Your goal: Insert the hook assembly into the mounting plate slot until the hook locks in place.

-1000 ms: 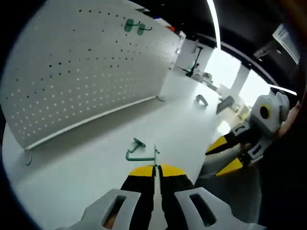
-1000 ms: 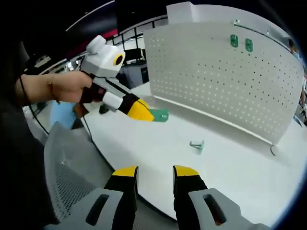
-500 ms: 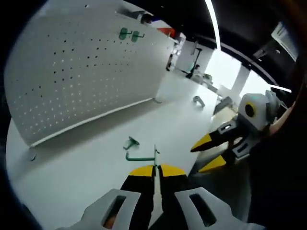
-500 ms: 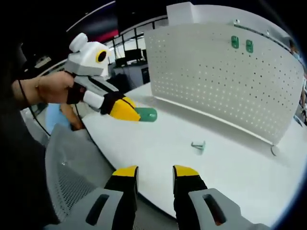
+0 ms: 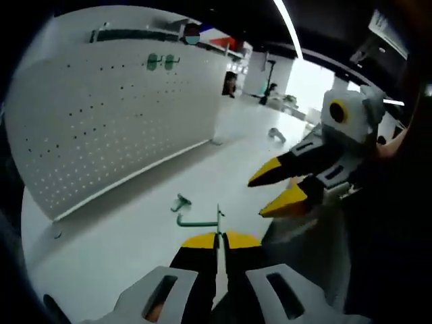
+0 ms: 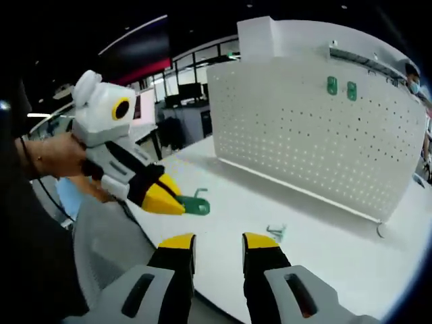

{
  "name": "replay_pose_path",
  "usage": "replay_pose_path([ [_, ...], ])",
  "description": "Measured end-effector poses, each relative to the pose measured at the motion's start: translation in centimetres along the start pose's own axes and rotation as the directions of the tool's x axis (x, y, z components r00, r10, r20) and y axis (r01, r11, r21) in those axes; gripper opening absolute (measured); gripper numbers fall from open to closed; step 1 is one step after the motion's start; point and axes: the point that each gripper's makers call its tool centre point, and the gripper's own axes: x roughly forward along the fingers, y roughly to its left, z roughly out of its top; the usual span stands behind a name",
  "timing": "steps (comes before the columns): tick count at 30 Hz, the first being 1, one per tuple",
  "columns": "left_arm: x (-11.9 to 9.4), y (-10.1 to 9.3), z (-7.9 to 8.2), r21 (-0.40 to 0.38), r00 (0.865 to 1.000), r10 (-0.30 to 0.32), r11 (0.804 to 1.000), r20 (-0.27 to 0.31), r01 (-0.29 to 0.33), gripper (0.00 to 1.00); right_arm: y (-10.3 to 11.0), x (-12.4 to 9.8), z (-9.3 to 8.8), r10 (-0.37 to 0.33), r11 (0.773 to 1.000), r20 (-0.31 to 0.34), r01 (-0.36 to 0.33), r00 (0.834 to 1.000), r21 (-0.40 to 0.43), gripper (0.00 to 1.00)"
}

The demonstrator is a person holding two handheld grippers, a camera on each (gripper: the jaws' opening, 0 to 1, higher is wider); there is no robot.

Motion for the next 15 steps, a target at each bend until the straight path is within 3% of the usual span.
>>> replay_pose_path([
  [4,0.5,-0.9,-0.4,0.04,1.0,0.004,0.999,-0.018,-0.004,0.03,0.0,0.7,1.7,0.018,1.0,0.012,-0.018,1.0,0.0,0.26],
  [8,0.8,-1.6,-0.2,0.071,1.0,0.009,0.997,-0.017,-0.008,0.03,0.6,1.8,2.9,0.064,0.998,-0.007,-0.064,0.998,0.003,0.17],
  [10,0.9,-1.8,0.0,0.096,1.0,0.016,0.995,-0.015,-0.014,0.03,0.9,2.4,3.3,0.085,0.996,-0.018,-0.085,0.996,0.015,0.17],
  [15,0.9,-2.1,0.5,0.123,1.0,0.021,0.992,-0.007,-0.02,0.03,0.8,3.6,1.7,0.13,0.989,-0.128,-0.12,0.983,0.084,0.18],
])
